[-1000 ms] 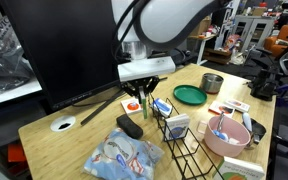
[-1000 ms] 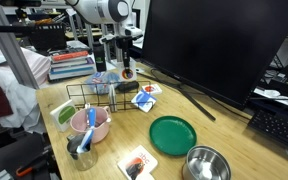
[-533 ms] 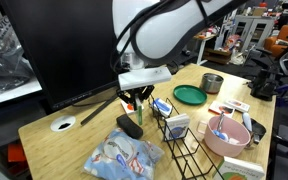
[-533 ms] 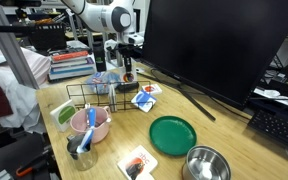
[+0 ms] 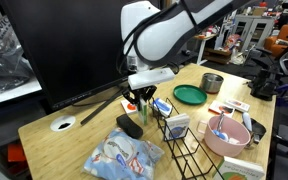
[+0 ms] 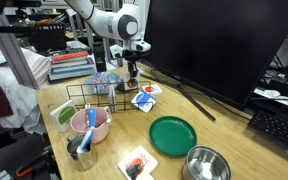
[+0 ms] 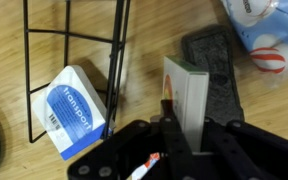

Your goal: Move the book from right to left.

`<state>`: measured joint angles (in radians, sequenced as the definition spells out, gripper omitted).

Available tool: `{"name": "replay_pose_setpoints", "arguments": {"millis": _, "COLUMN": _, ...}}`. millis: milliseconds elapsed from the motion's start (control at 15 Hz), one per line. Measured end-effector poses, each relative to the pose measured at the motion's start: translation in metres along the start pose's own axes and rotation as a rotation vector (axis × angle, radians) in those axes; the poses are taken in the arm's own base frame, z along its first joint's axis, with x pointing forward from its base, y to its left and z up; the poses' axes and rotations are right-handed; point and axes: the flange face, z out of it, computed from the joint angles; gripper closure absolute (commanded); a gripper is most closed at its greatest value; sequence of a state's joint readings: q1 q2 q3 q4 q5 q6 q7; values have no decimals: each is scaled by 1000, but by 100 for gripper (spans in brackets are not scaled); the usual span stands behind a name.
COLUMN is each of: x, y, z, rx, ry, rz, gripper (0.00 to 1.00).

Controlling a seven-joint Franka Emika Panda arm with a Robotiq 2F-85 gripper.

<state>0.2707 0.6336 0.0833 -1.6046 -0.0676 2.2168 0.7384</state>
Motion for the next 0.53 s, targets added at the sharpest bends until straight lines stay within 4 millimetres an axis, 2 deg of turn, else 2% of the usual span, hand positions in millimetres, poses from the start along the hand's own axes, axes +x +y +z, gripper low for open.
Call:
{"name": "replay_pose_setpoints", "arguments": {"millis": 267, "x": 6, "y": 9, "z": 6, "rx": 17, "ry": -28, "rz": -19, "gripper": 96}}
{"name": "replay_pose_setpoints", "arguments": {"millis": 533, "x": -2, "y": 6, "z": 29, "rx": 24, "ry": -79, "rz": -28, "gripper": 96}}
